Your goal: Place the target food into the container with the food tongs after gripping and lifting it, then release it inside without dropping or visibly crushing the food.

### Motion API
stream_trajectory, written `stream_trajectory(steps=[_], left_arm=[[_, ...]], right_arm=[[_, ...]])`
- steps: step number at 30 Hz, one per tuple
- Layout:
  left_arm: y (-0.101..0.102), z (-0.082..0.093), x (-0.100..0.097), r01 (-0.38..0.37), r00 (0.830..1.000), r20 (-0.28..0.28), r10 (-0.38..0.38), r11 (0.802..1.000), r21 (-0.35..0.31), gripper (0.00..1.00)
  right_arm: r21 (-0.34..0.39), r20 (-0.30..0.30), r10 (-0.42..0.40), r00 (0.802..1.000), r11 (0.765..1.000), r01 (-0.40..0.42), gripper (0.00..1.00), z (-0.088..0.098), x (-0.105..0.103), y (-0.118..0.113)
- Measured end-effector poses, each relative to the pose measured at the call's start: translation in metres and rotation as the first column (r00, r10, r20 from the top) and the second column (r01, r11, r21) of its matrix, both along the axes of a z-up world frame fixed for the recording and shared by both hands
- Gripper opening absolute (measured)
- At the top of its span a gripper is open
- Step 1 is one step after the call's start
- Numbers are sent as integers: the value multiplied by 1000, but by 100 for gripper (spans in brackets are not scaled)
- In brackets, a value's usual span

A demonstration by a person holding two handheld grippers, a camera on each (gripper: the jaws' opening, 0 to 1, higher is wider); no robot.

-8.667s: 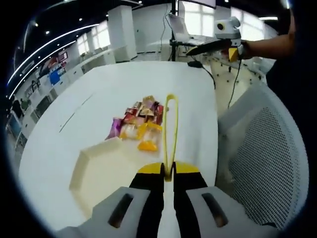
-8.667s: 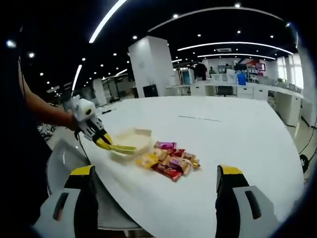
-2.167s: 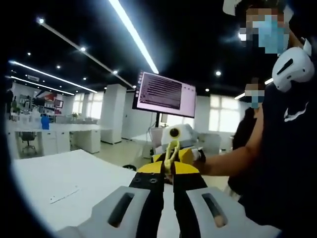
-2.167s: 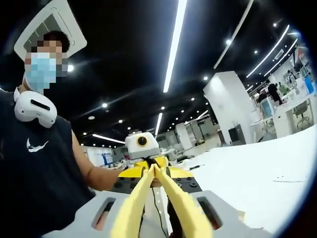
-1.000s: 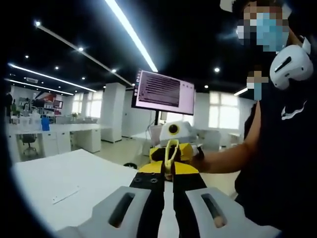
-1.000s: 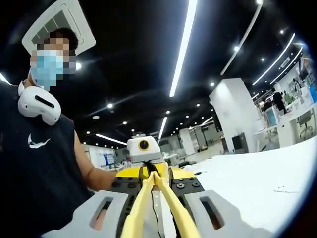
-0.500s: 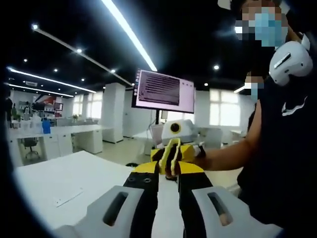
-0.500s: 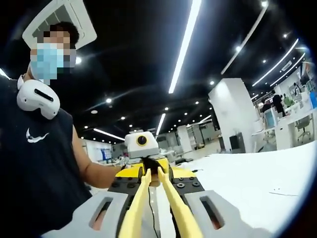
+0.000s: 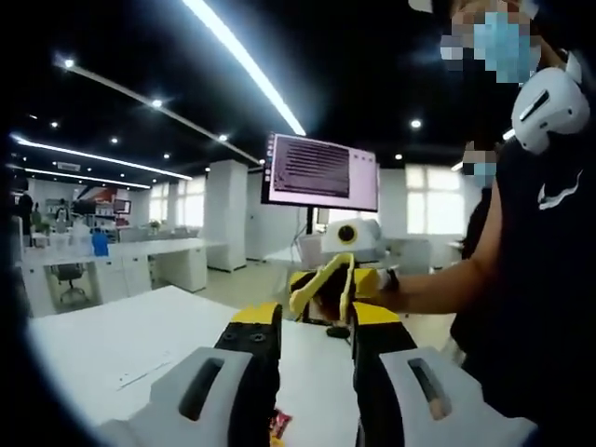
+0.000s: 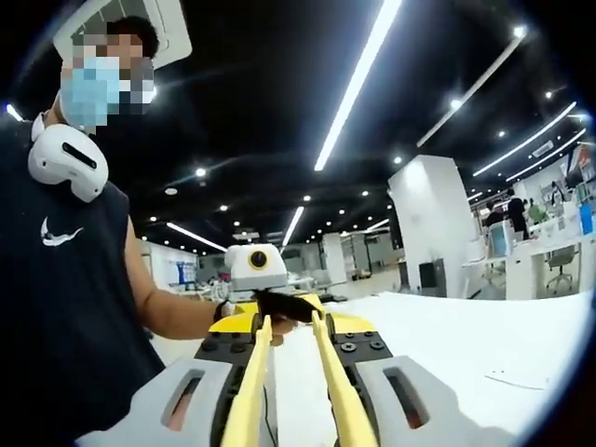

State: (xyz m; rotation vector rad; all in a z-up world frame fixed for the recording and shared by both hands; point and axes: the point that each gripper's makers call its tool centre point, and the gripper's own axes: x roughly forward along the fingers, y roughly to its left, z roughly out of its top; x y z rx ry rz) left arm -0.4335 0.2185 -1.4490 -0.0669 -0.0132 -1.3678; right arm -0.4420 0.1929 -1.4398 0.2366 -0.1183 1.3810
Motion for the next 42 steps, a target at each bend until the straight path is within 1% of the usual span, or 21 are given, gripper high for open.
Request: stream_trajectory(steps=[1, 3, 6, 9, 11, 13, 17, 19, 21, 23, 24, 27, 29, 31, 34, 35, 36, 38, 39, 41, 42], left_arm=[[1, -2, 1, -7, 1000, -21, 7, 1000, -1, 34], [-1, -8, 0, -13, 1000, -27, 13, 1000, 18, 35], [-5, -9, -6, 16, 999, -47, -16, 1000, 13, 27], [-9, -6, -8, 28, 999, -44, -28, 1000, 3, 26], [-10, -3, -12, 45, 998, -43, -46, 999, -10, 22], [-9, -1, -13, 47, 998, -40, -48, 999, -17, 22], [-9, -3, -14, 62, 997, -35, -63, 998, -12, 20], [-8, -5, -15, 65, 997, -46, -65, 998, -3, 19], [-7, -6, -14, 58, 998, -40, -58, 998, 2, 20], [-4, -9, -12, 55, 997, -47, -55, 998, 3, 23], [-2, -10, -11, 51, 998, -48, -50, 999, 7, 26], [5, -16, -3, 11, 999, -49, -10, 1000, 16, 42], [15, -24, 4, -38, 998, -40, 40, 999, 37, 47], [27, -36, 11, -98, 995, -20, 100, 992, 73, 56], [49, -57, 20, -196, 981, 25, 195, 973, 124, 72], [56, -64, 21, -216, 976, 26, 214, 966, 140, 76], [65, -77, 23, -244, 970, 24, 243, 956, 166, 80], [77, -94, 23, -266, 963, 7, 270, 943, 198, 83], [84, -104, 22, -284, 958, 11, 288, 934, 216, 85], [91, -114, 20, -295, 954, 13, 301, 927, 233, 88], [100, -127, 18, -313, 948, 21, 318, 915, 255, 91]], right_arm=[[-1, 1, -1, 1000, 1000, 1, 27, 0, 0, 0], [0, 3, 2, 1000, 1000, -2, 27, 1, -1, 0], [2, 1, 14, 1000, 1000, -14, 27, 1, -4, 3], [3, -6, 35, 999, 999, -35, 27, 0, -6, 5], [-1, -7, 44, 999, 999, -44, 27, -1, -7, 7], [0, -9, 53, 999, 999, -53, 27, -2, -8, 7], [1, -18, 73, 997, 997, -73, 26, -4, -10, 9], [-20, -30, 85, 996, 996, -85, 25, -7, -11, 13], [-30, -30, 81, 996, 996, -81, 25, -9, -9, 16], [-38, -33, 73, 997, 997, -74, 25, -12, -8, 17], [-39, -29, 68, 997, 997, -69, 25, -12, -7, 17], [-50, -30, 47, 998, 998, -49, 25, -13, -3, 17], [-63, -29, 29, 999, 998, -31, 26, -15, 1, 16], [-80, -22, 8, 1000, 997, -9, 26, -16, 5, 16], [-129, -13, -23, 1000, 991, 21, 27, -24, 13, 16], [-133, -10, -31, 999, 991, 30, 27, -26, 15, 16], [-146, -5, -49, 999, 988, 48, 27, -30, 18, 16], [-162, -8, -61, 998, 985, 59, 27, -37, 21, 17], [-171, -14, -70, 997, 983, 66, 27, -42, 24, 17], [-197, -22, -88, 996, 977, 82, 27, -50, 27, 16], [-216, -14, -99, 995, 972, 94, 27, -58, 29, 17]])
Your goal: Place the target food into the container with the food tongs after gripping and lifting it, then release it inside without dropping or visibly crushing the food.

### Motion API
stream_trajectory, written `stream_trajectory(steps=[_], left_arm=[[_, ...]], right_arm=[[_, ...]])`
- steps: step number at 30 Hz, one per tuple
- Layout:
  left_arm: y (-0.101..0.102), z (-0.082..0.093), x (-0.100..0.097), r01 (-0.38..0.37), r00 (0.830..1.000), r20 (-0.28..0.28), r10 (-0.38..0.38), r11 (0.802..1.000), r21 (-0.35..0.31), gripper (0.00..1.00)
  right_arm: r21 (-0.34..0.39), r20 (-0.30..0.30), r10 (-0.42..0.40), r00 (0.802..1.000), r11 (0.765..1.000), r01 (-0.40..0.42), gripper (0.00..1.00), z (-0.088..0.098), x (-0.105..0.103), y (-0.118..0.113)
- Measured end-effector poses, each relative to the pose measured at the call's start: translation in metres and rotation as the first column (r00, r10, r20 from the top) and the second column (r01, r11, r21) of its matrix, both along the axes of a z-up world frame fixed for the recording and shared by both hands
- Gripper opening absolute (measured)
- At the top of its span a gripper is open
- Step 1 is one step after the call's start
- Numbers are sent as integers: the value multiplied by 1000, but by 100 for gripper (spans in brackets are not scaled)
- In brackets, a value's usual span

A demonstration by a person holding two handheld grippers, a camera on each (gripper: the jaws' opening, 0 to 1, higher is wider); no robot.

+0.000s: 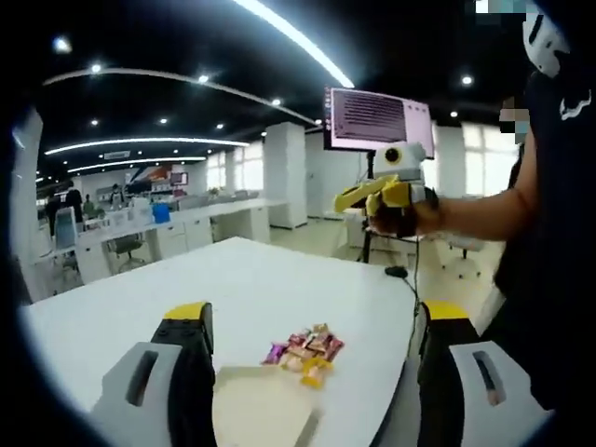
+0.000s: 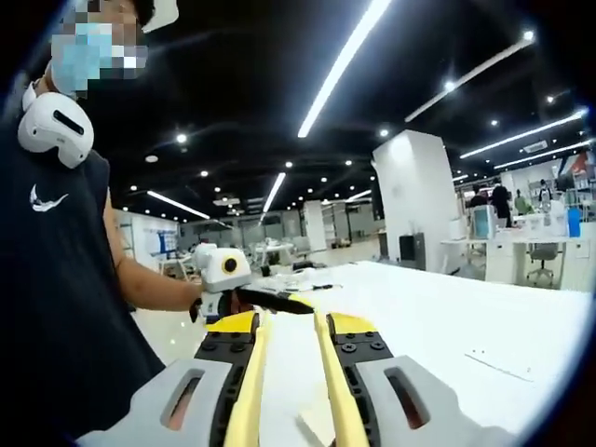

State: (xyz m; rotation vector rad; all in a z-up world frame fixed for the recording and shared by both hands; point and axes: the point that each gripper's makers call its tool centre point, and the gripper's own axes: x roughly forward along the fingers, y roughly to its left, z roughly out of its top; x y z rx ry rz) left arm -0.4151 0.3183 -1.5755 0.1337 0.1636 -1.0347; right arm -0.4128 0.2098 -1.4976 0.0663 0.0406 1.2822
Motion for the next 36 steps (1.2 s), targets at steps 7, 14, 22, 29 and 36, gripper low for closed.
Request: stream_trajectory(steps=[7, 14, 22, 29, 36], left_arm=[[26, -51, -11, -103, 993, -48, 105, 994, 30, 99], [32, -94, -24, -143, 985, -95, 146, 989, 40, 99], [34, -103, -23, -240, 966, -114, 233, 969, -52, 99], [30, -116, -24, -241, 967, -77, 241, 970, 4, 100], [56, -134, -9, -276, 958, -41, 283, 953, 124, 100]], right_arm=[[32, -58, -23, 998, 999, 25, 27, -11, 5, -4], [-42, -89, -129, 988, 991, 126, 26, -28, 19, -21], [-130, -65, -184, 981, 976, 175, 26, -48, 24, -37], [-198, -47, -213, 976, 960, 200, 26, -65, 27, -45], [-289, -34, -267, 963, 925, 246, 26, -90, 45, -53]])
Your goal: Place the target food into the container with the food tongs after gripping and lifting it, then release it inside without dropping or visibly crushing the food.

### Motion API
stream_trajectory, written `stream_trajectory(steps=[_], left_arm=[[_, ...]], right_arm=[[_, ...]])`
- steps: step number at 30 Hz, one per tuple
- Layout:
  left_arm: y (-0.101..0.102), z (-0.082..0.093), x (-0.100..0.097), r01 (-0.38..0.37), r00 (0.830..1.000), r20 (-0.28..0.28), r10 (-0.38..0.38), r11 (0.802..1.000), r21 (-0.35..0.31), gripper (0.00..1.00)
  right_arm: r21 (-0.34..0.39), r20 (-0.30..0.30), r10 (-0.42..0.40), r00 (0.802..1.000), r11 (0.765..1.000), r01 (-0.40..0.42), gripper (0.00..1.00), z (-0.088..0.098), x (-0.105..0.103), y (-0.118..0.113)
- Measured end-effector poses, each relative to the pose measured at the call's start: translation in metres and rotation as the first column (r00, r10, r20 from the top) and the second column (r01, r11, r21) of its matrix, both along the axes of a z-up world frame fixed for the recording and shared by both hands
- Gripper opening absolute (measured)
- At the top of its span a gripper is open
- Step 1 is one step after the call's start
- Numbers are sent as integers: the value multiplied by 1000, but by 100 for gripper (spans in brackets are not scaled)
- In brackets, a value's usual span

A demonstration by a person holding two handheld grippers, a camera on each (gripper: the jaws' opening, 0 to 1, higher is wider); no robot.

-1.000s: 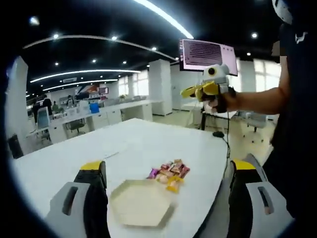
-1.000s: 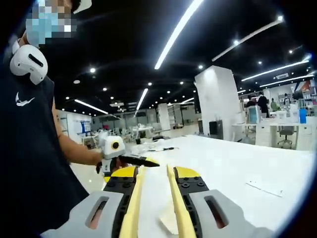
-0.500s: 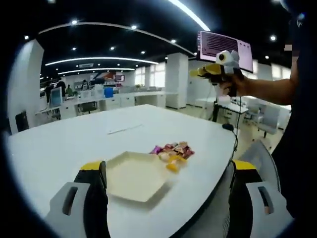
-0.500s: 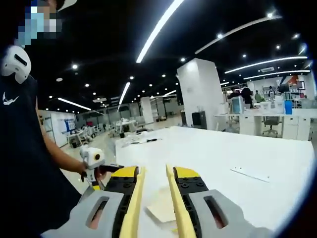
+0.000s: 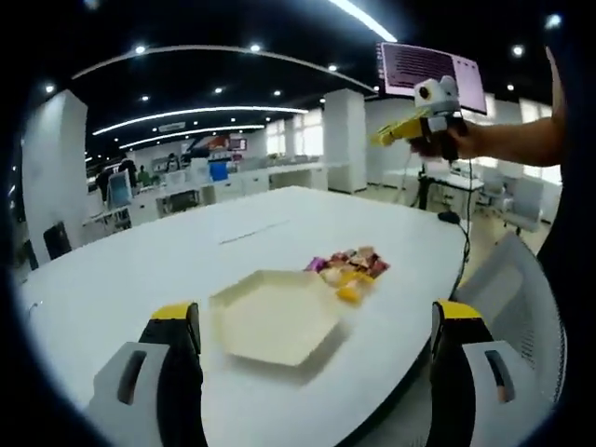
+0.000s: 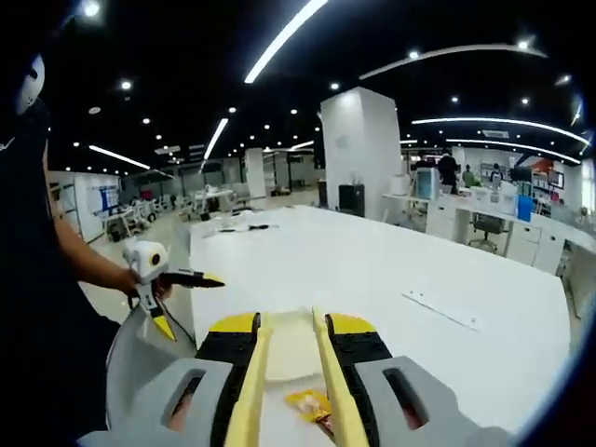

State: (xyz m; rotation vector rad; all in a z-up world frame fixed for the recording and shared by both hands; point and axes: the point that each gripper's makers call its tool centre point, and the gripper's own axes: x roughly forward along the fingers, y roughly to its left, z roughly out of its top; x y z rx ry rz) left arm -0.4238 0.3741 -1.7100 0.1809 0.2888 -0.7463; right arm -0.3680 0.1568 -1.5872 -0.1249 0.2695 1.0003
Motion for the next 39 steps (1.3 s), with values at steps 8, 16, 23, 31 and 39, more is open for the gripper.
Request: stream_trajectory(steps=[8, 16, 23, 31, 39], left_arm=[[-5, -26, -4, 23, 997, -68, -20, 999, 47, 100], [6, -24, 0, -25, 997, -67, 25, 1000, 8, 100], [5, -27, 2, -19, 997, -74, 20, 1000, 16, 100], [-1, -26, -3, 17, 998, -65, -16, 1000, 13, 100], [1, -17, -1, 6, 1000, -18, -6, 1000, -8, 100]], right_arm=[[-29, -31, -51, 998, 998, 50, 26, -18, 12, 2], [-96, -74, -120, 990, 989, 113, 26, -51, 26, 7], [-124, -99, -238, 966, 966, 225, 26, -79, 39, 9], [-130, -154, -348, 925, 935, 331, 26, -103, 42, 10], [-200, -141, -385, 912, 913, 354, 26, -109, 44, 9]])
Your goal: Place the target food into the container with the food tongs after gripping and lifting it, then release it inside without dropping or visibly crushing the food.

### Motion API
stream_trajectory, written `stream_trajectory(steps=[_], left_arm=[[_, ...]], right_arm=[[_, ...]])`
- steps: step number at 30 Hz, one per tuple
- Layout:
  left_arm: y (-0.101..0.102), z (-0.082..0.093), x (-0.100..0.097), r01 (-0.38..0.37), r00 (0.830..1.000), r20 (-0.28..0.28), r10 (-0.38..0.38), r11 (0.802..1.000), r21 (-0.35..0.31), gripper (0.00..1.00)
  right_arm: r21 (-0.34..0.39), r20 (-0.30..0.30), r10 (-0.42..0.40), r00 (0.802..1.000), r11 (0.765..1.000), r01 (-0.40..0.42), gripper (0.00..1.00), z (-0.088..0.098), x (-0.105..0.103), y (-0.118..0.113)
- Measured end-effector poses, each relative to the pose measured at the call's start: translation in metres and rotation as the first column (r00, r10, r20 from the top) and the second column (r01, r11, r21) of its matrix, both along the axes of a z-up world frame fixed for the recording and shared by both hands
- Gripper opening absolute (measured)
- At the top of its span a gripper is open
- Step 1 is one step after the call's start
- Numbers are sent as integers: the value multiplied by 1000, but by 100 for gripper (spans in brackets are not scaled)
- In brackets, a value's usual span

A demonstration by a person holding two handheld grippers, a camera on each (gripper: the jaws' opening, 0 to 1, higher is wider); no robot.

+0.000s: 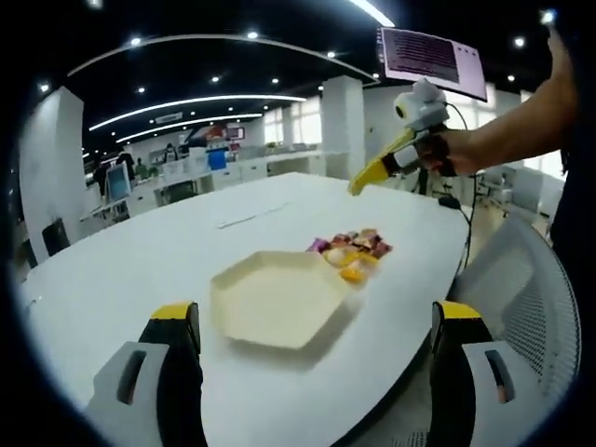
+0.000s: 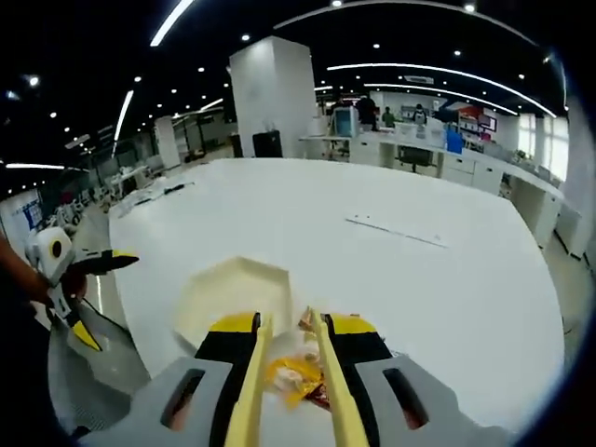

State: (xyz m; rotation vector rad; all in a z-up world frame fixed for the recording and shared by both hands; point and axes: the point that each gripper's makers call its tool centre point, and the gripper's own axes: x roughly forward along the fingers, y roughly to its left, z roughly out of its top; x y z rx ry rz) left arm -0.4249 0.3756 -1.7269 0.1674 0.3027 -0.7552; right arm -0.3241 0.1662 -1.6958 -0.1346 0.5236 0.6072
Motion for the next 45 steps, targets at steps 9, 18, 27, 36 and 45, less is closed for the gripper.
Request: stream_trajectory(steps=[9, 18, 27, 36, 45], left_arm=[[2, 1, 1, -11, 1000, 5, 12, 1000, -8, 100], [-1, -8, -2, 6, 999, -40, -5, 1000, 1, 100], [-4, -13, -4, 30, 998, -49, -28, 999, 26, 100], [-11, -18, -10, 71, 995, -69, -67, 996, 51, 99], [-11, -21, -10, 72, 995, -78, -67, 996, 59, 99]], right_arm=[[-27, -32, 17, 999, 999, -18, 27, -21, 4, -1], [-31, -80, -13, 997, 999, 11, 26, -52, 11, 5], [-60, -115, -108, 987, 993, 101, 27, -77, 19, 1], [-79, -160, -181, 970, 982, 170, 27, -104, 27, -2], [-93, -205, -202, 958, 978, 187, 27, -119, 32, -2]])
